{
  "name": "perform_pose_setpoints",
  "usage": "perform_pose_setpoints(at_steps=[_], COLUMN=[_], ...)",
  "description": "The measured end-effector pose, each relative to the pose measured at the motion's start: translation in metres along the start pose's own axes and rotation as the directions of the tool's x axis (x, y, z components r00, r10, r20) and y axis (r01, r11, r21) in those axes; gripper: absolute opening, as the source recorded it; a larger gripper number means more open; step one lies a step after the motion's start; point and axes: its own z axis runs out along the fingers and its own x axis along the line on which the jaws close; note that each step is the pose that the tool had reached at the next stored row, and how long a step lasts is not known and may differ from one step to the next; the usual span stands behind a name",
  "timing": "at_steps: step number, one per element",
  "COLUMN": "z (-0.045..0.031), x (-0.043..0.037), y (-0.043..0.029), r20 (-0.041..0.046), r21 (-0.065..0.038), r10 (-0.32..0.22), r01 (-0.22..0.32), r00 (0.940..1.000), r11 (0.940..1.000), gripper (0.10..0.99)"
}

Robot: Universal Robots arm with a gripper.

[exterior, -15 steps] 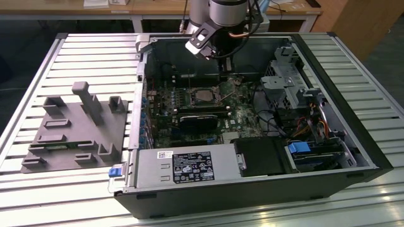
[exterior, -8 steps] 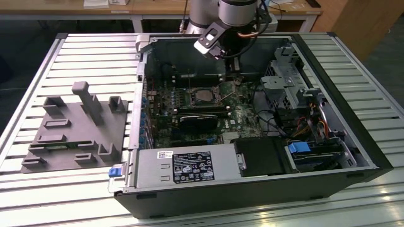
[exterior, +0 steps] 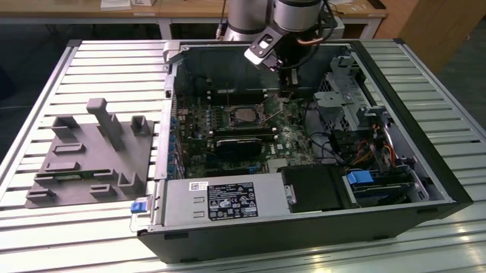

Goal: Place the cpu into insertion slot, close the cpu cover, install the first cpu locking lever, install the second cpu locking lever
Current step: 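Close the cpu cover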

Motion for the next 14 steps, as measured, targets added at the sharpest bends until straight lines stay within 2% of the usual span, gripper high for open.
perform_pose_setpoints(at_steps=[7, 14], z=[0.0014, 0.0087], x=[0.0003, 0.0002], y=[0.0137, 0.0159], r20=[-0.0001, 0.0000], r21=[0.002, 0.003], r10=[0.000, 0.000], r01=[0.000, 0.000], r00=[1.0000, 1.0000], r11=[1.0000, 1.0000], gripper=[0.106, 0.106])
